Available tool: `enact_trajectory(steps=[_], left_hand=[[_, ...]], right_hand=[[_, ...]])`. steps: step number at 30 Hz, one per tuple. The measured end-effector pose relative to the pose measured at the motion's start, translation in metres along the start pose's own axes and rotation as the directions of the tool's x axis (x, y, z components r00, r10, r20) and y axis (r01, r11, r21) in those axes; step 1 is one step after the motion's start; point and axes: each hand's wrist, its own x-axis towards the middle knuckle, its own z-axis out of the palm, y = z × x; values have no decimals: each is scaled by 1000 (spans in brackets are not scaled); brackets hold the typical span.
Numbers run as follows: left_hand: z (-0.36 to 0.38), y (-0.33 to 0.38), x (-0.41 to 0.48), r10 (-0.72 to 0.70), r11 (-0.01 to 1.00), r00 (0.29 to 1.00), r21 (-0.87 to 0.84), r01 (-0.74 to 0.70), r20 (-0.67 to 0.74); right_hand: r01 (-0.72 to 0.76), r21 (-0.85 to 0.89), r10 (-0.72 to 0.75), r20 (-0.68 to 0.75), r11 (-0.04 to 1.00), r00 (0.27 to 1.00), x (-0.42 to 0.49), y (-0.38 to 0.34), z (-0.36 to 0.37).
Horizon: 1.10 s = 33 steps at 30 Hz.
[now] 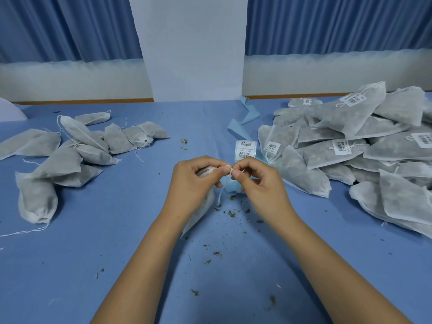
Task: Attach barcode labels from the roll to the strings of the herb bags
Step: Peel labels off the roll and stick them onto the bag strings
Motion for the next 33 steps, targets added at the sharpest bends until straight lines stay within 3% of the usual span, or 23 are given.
enact_trajectory(steps=[8,13,18,25,27,29,33], left_hand=[[-1,3,0,-23,1000,998,17,22,62],[1,4,0,-142,984,976,-83,157,167],[-1,3,3,-179,973,981,-133,187,70],[0,2,1,-176,975,980,-119,186,95],[-2,2,2,-172,977,980,-108,183,99],[-7,2,3,-171,978,979,-98,182,113],[-18,1,5,-230,970,941,-21,243,249]], right_hand=[[22,-53,-23,-11,998,1000,0,-1,-2],[125,-280,-160,-106,952,981,-2,3,1],[112,-131,-139,-219,985,966,-6,2,8],[315,-286,-362,-128,905,923,-4,0,0],[244,-252,-291,-168,937,942,-1,1,-5],[100,-91,-121,-261,991,958,5,2,-12],[-53,53,67,-314,997,947,14,5,-22]])
